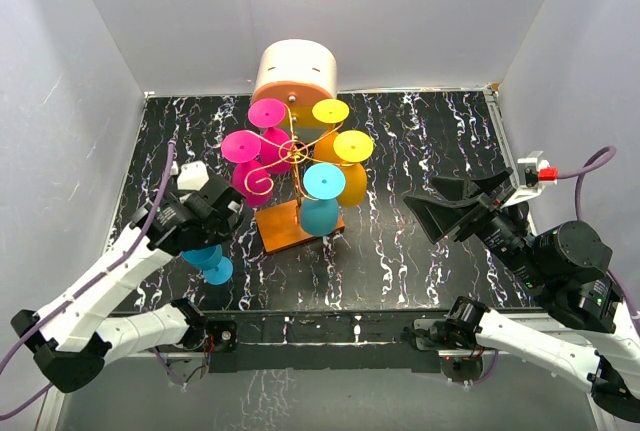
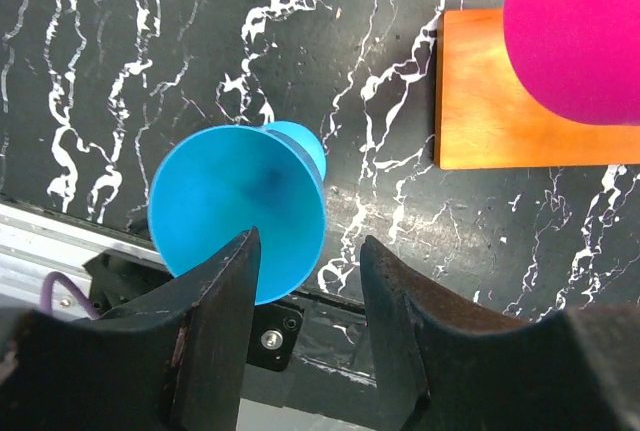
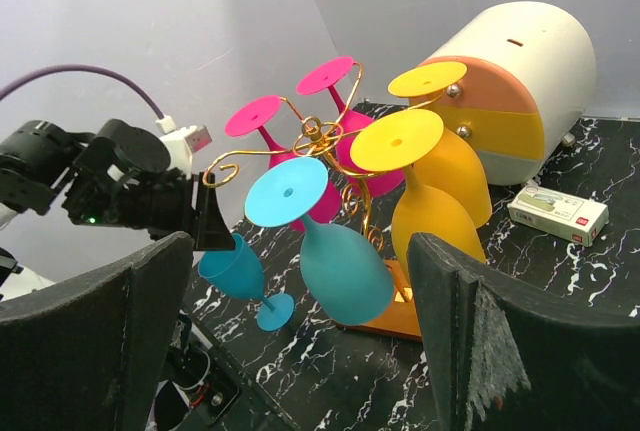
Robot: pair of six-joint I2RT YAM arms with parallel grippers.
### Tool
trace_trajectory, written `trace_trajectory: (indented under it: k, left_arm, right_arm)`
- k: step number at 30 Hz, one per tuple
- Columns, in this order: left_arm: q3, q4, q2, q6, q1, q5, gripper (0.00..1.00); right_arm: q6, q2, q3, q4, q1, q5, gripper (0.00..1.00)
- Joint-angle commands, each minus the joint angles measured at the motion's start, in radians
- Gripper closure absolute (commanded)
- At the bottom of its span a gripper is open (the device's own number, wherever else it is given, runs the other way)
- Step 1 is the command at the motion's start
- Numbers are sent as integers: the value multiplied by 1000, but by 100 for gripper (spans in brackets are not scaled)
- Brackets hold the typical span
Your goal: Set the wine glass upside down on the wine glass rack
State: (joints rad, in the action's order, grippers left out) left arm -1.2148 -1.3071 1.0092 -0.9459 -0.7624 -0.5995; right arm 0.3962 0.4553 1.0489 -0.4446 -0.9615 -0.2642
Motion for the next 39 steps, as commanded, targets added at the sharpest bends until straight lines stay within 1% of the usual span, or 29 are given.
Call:
trace_trajectory:
  k: [1, 5, 8, 9, 11, 13, 17, 20, 25, 31, 35, 37, 39]
  left_arm:
    - [47, 80, -15, -25, 2, 25, 56]
    - [104, 120, 0, -4, 33, 35, 53]
    - [159, 199, -2, 49, 88, 101, 53]
    - [177, 224, -3, 67, 117, 134, 55]
    - [204, 265, -7, 101, 179, 197, 60]
    - [220, 289, -12, 122, 223, 223, 69]
    - [215, 288, 1, 141, 240, 215, 84]
    - [203, 274, 9, 145, 239, 202, 99]
    - [147, 224, -5, 145, 241, 136, 100]
    - [-7, 125, -32, 146, 240, 14, 100]
    - [-146, 69, -53, 159, 239, -104, 100]
    - [-218, 46, -80, 160, 240, -193, 100]
    - [-268, 62, -120, 161, 240, -251, 100]
  right_arm:
    - [7, 2, 8, 31, 0, -11, 13]
    - [12, -7, 3, 31, 0, -14, 13]
    - [14, -8, -1, 37, 0, -12, 13]
    - [14, -7, -1, 37, 0, -11, 13]
    - [14, -5, 3, 37, 0, -10, 13]
    - [13, -5, 5, 35, 0, -11, 13]
    - [11, -5, 7, 34, 0, -17, 12]
    - [8, 0, 7, 38, 0, -18, 12]
    - [4, 12, 7, 53, 0, -18, 12]
    - [15, 33, 11, 69, 0, -15, 12]
    - [33, 52, 12, 80, 0, -6, 12]
    - [50, 65, 15, 81, 0, -9, 13]
    - [67, 75, 16, 83, 0, -10, 13]
